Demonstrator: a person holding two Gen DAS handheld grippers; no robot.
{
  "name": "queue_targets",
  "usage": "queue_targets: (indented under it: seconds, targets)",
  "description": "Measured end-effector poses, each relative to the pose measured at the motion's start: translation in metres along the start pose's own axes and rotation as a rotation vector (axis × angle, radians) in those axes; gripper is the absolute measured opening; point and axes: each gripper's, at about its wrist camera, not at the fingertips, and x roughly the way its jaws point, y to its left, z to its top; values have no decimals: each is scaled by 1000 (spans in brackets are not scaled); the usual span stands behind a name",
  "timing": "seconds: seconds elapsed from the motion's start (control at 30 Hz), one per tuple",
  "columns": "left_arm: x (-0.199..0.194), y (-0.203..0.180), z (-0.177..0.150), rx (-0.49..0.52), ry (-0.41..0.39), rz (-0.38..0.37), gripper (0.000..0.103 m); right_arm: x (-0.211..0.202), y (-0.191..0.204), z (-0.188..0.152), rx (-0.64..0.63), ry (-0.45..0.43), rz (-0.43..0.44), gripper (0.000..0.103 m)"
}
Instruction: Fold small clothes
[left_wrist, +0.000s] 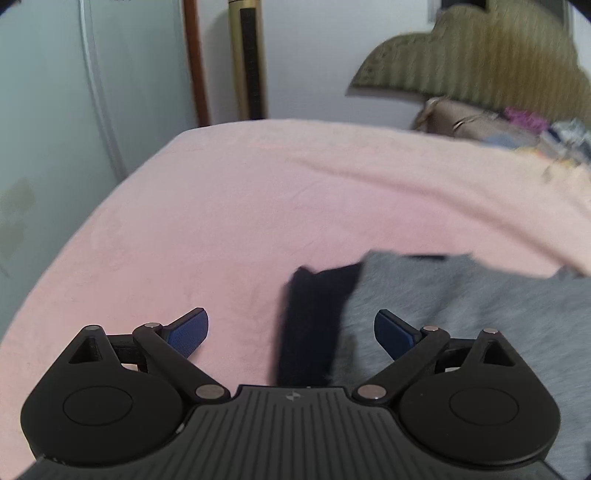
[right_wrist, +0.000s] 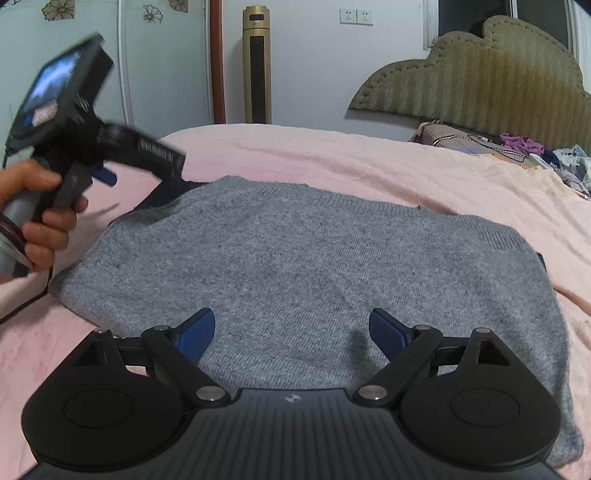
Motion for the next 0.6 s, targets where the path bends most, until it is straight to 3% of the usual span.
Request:
queue_targets:
  seconds: [0.17,0.33,0.6]
  targets:
    - [-8,-19,0,60,10,-128,96,1,5,-3,-4,5,8,91]
    - [6,-43,-15,144,34,-52,96,0,5,-4,-10,7,5,91]
    - [12,-40,-24,180,44,-11,97,7,4,-10,-21,34,-13,92]
